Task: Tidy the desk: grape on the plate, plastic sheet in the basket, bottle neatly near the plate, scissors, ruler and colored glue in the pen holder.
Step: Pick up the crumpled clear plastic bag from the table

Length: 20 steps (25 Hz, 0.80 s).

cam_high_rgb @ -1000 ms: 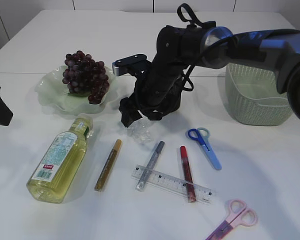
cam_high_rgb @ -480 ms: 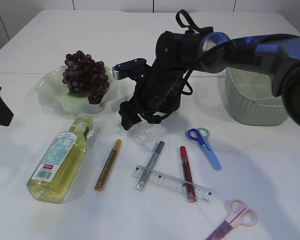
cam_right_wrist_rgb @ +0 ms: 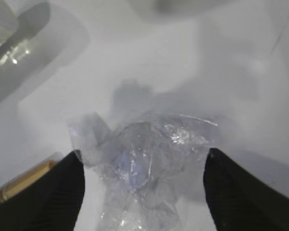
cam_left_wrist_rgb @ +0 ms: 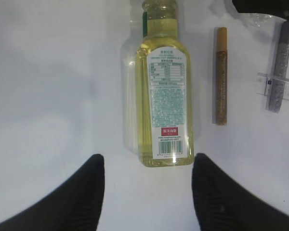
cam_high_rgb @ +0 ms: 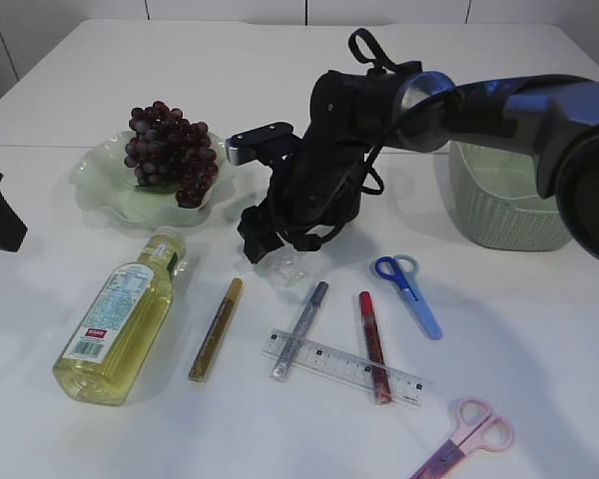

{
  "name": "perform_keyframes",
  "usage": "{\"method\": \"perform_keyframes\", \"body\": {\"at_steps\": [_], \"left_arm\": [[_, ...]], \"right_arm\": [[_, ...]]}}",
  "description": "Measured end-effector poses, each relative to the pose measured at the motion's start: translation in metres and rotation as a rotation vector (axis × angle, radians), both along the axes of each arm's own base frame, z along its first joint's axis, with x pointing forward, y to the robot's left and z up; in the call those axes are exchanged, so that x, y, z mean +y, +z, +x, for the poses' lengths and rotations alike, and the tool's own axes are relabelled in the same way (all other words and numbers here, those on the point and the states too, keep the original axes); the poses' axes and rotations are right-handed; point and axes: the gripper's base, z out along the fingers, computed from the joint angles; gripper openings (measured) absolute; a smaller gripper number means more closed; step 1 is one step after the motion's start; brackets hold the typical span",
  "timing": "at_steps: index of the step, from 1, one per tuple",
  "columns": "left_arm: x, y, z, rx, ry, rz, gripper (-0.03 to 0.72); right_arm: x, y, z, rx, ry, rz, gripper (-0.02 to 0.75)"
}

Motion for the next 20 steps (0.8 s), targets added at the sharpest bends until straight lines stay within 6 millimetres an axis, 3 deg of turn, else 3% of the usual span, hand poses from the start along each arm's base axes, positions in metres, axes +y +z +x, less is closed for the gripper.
{"method": "perform_keyframes", "body": {"at_steps": [4,12,20], "left_arm": [[0.0,0.0,0.0,0.0,0.0,0.0,0.424],[0.0,0.0,0.0,0.0,0.0,0.0,0.424],[0.0,0.0,0.0,0.0,0.0,0.0,0.424]], "right_arm": [[0.0002,-0.0056,0.0004,0.011,-0.006,-0.003,0.55],[0.0001,-0.0078,0.0001,0.018,-0.006,-0.005,0.307],[0.0013,-0.0076,-0.0009,0.034,-0.013,0.01,0.285]]}}
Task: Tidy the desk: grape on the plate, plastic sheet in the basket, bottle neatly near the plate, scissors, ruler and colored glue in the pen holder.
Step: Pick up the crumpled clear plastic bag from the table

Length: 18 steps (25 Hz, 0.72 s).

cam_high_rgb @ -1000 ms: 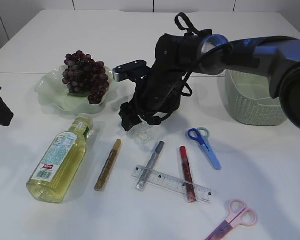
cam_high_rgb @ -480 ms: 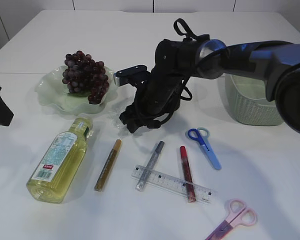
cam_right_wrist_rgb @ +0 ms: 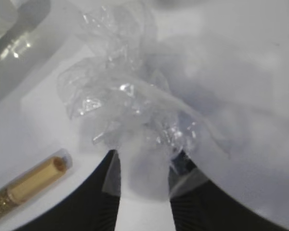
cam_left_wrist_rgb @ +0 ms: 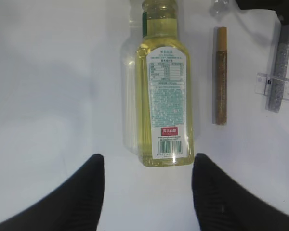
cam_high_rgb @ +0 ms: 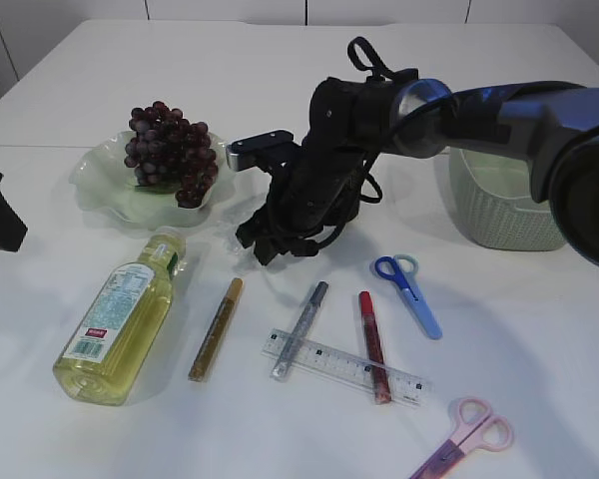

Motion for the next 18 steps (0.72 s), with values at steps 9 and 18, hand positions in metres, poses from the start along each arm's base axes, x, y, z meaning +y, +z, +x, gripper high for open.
{"method": "perform_keyframes", "body": {"at_steps": [9,18], "left_arm": [[0.0,0.0,0.0,0.0,0.0,0.0,0.424],[0.0,0.0,0.0,0.0,0.0,0.0,0.424]], "right_arm": [[-0.001,0.016,-0.005,0.053,-0.07,0.027,0.512],[0.002,0.021,-0.001,0.094,-0.26,0.106,0.594]]}}
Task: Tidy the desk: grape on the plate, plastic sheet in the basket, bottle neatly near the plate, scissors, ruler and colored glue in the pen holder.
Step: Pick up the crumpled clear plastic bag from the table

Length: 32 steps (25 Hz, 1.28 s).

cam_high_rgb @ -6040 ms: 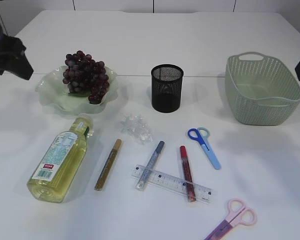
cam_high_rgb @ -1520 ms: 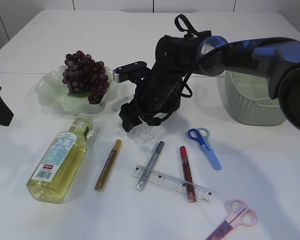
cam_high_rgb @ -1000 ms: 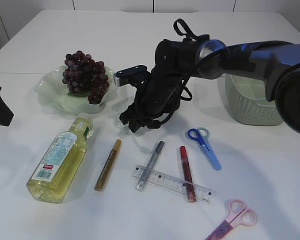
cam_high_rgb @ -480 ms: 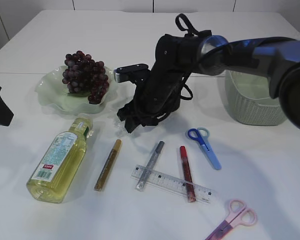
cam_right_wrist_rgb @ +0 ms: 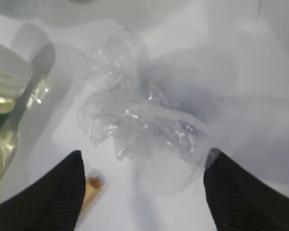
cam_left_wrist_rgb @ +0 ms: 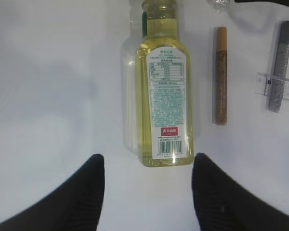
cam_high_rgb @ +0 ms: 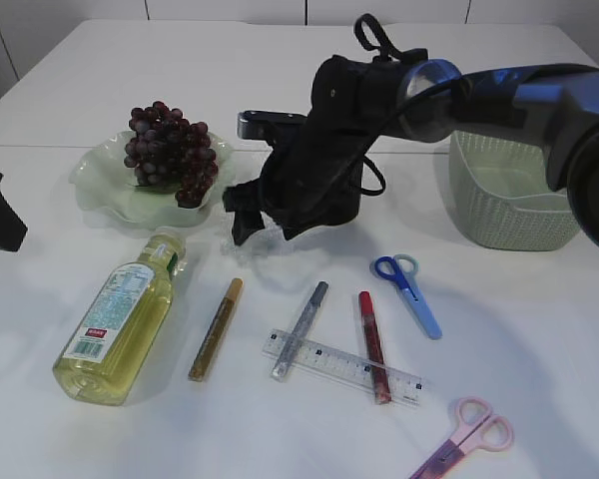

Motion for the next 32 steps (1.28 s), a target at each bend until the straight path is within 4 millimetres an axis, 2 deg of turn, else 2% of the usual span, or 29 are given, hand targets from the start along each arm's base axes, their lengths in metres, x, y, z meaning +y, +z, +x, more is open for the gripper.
{"method": "perform_keyframes", "body": {"at_steps": [11,21,27,29,32], "left_arm": [[0.0,0.0,0.0,0.0,0.0,0.0,0.424],[0.0,0.0,0.0,0.0,0.0,-0.001,0.424],[0.0,0.0,0.0,0.0,0.0,-0.001,0.424],[0.0,0.0,0.0,0.0,0.0,-0.001,0.424],[0.0,0.0,0.0,0.0,0.0,-0.001,0.424]], "right_arm": [[0.007,0.01,0.015,-0.071,-0.23,0.181,0.596],[0.007,0.011,0.018,-0.088,-0.268,0.207,0.586],[0.007,0.003,0.018,-0.077,-0.268,0.195,0.584],[0.007,0.001,0.019,-0.074,-0.269,0.192,0.566],[0.007,0.001,0.019,-0.074,-0.269,0.192,0.495]]}}
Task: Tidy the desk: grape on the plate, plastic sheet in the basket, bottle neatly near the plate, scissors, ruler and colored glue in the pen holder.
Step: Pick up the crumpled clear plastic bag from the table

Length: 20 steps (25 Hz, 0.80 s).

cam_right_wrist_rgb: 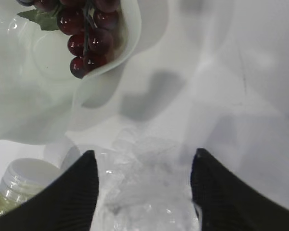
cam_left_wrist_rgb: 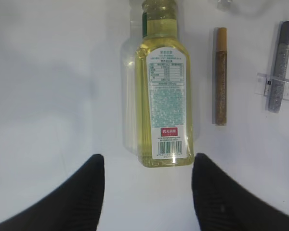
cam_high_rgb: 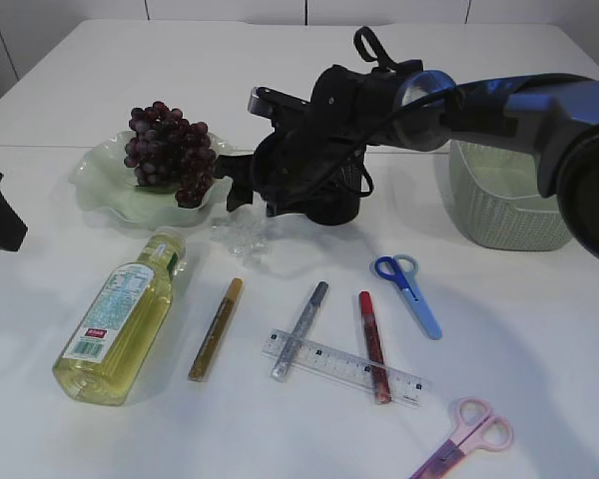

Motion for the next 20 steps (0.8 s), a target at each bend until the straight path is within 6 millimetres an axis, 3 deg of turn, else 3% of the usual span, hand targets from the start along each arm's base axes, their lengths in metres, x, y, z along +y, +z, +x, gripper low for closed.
{"method": "perform_keyframes", "body": {"at_steps": [7,15,20], "left_arm": [[0.0,0.0001,0.0002,-0.002,0.0,0.0,0.424],[0.0,0.0001,0.0002,-0.002,0.0,0.0,0.424],[0.0,0.0001,0.0002,-0.002,0.0,0.0,0.424]], "right_arm": [[-0.0001,-0.0078,-0.0029,0.045,0.014,-0.016,0.26],[-0.0002,-0.0097,-0.0041,0.061,0.02,-0.021,0.048],[-0.0005,-0.0106,-0.0056,0.077,0.029,-0.029,0.015]]}}
